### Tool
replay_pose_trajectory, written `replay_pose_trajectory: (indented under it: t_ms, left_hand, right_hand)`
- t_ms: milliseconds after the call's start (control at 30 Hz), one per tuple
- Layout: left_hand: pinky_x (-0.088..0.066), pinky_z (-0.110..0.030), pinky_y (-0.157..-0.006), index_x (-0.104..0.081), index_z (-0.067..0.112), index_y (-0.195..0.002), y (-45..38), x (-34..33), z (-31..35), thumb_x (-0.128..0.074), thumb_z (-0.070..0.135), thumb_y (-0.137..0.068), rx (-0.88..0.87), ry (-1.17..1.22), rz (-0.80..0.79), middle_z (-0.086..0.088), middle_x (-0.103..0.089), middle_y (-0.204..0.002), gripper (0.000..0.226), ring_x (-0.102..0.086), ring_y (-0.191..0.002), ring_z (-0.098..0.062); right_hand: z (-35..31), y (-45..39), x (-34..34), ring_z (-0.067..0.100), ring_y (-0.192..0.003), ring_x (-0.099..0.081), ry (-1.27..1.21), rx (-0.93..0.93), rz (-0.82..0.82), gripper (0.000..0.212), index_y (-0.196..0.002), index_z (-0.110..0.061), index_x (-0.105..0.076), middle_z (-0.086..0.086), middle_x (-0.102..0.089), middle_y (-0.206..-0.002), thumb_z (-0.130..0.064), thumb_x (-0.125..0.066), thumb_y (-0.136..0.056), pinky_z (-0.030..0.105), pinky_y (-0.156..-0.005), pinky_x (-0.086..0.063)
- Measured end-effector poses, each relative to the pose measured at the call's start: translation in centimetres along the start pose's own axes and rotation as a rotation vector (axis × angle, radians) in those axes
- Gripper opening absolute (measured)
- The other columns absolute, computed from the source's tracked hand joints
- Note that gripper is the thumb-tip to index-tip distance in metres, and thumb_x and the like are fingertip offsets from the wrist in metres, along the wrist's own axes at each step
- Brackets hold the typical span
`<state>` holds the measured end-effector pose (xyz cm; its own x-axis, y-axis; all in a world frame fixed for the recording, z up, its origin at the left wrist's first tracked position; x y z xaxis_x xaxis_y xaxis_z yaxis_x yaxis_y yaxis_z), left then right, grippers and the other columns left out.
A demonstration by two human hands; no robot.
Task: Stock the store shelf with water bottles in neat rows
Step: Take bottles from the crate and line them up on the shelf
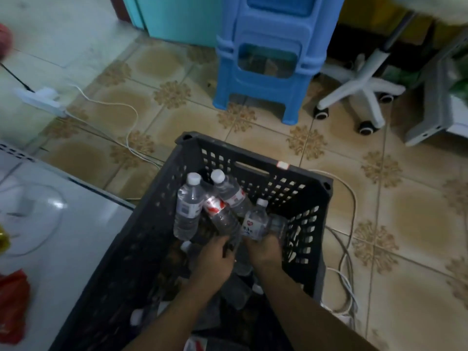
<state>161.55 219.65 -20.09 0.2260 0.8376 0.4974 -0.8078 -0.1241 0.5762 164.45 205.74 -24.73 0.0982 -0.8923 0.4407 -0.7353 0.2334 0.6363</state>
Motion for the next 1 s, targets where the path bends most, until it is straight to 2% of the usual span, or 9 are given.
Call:
replay_pose_trajectory:
  t_ms: [67, 167, 233, 333, 500, 567, 633, 800, 1000]
  left_hand:
    - [-0.034, -0.018, -0.092, -0.056, 0.007, -0.128, -2.0, -1.3, -1.7, -0.052, 0.005, -0.089, 0.012, -0.003, -0.008, -0.013, -0.058, -0.127, 0.039, -0.054, -0.116, -0.025]
    - [-0.04, -0.024, -0.09, -0.057, 0.01, -0.126, -4.3, -3.3, -3.1, -0.052, 0.01, -0.09, 0.0, 0.019, -0.031, -0.012, -0.06, -0.124, 0.036, -0.057, -0.113, -0.026]
    - [-0.04, -0.02, -0.086, -0.06, 0.011, -0.12, -5.4, -4.6, -3.5, -0.055, 0.012, -0.09, -0.009, 0.085, -0.036, -0.01, -0.063, -0.12, 0.03, -0.059, -0.11, -0.021]
    - [-0.041, -0.02, -0.084, -0.065, 0.014, -0.107, -5.8, -5.7, -3.7, -0.054, 0.024, -0.091, 0.034, 0.269, -0.003, -0.003, -0.067, -0.11, 0.022, -0.06, -0.101, -0.012]
    - [-0.049, -0.029, -0.084, -0.068, 0.028, -0.092, -5.9, -6.8, -5.3, -0.06, 0.03, -0.085, 0.085, 0.328, 0.017, -0.001, -0.072, -0.098, 0.012, -0.065, -0.093, -0.017]
    - [-0.053, -0.037, -0.084, -0.069, 0.024, -0.091, -5.7, -7.5, -6.0, -0.055, 0.041, -0.073, 0.124, 0.345, 0.042, 0.0, -0.073, -0.095, 0.029, -0.067, -0.092, -0.021]
    - [-0.055, -0.04, -0.082, -0.07, 0.023, -0.101, -5.6, -8.1, -6.5, -0.056, 0.037, -0.074, 0.16, 0.4, 0.054, 0.002, -0.074, -0.094, 0.033, -0.068, -0.092, -0.021]
    - [-0.053, -0.026, -0.078, -0.071, 0.022, -0.103, -5.4, -7.7, -6.0, -0.062, 0.023, -0.086, 0.169, 0.48, 0.058, 0.004, -0.073, -0.094, 0.02, -0.067, -0.089, -0.012]
    - [-0.043, -0.007, -0.064, -0.07, 0.023, -0.1, -3.1, -6.3, -4.5, -0.059, 0.01, -0.088, 0.179, 0.512, 0.057, 0.012, -0.069, -0.086, 0.021, -0.063, -0.082, -0.003]
  right_hand:
    - [1.8, -2.3, -1.6, 0.021, -0.097, -0.066, 0.023, -0.003, 0.018, 0.04, -0.116, -0.01, -0.064, 0.008, -0.069, -0.107, -0.029, -0.071, -0.083, 0.041, -0.088, -0.057]
    - [4.4, -5.4, -3.4, 0.024, -0.093, -0.066, 0.14, -0.013, 0.123, 0.068, -0.11, -0.013, -0.064, 0.009, -0.067, -0.103, -0.062, -0.061, -0.063, 0.04, -0.08, -0.059]
    - [4.1, -5.9, -3.7, 0.026, -0.094, -0.066, 0.225, -0.024, 0.19, 0.077, -0.11, -0.013, -0.063, 0.011, -0.065, -0.104, -0.068, -0.057, -0.056, 0.039, -0.079, -0.059]
    - [2.1, -5.2, -3.2, 0.028, -0.098, -0.063, 0.371, -0.009, 0.234, 0.064, -0.111, -0.008, -0.062, 0.015, -0.063, -0.109, -0.056, -0.069, -0.069, 0.038, -0.083, -0.057]
    - [0.0, -5.3, -3.0, 0.027, -0.103, -0.062, 0.613, 0.075, 0.211, 0.053, -0.112, -0.005, -0.061, 0.013, -0.062, -0.113, -0.046, -0.071, -0.081, 0.037, -0.086, -0.054]
    - [-1.1, -6.4, -3.6, 0.026, -0.101, -0.064, 0.641, 0.127, 0.167, 0.044, -0.113, -0.004, -0.061, 0.013, -0.065, -0.111, -0.037, -0.069, -0.086, 0.036, -0.085, -0.055]
    - [-1.5, -7.3, -3.6, 0.026, -0.104, -0.064, 0.618, 0.104, 0.165, 0.044, -0.116, -0.005, -0.06, 0.012, -0.064, -0.114, -0.037, -0.068, -0.087, 0.034, -0.086, -0.054]
    - [-0.6, -6.8, -2.6, 0.025, -0.102, -0.064, 0.515, 0.075, 0.154, 0.067, -0.117, -0.005, -0.06, 0.01, -0.065, -0.112, -0.05, -0.078, -0.07, 0.036, -0.085, -0.054]
    - [-1.1, -4.6, -1.0, 0.023, -0.098, -0.065, 0.392, 0.026, 0.144, 0.05, -0.109, -0.006, -0.064, 0.009, -0.067, -0.109, -0.034, -0.082, -0.072, 0.031, -0.081, -0.053]
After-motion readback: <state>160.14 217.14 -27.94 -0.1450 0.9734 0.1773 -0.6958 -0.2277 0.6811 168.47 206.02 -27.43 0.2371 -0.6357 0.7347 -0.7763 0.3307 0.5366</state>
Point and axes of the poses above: each hand's wrist, its own y-axis away from the middle knuckle, its own x-axis out of the back of the hand, z = x × y, the point moved 7 cm from there along -y, towards the middle knuckle
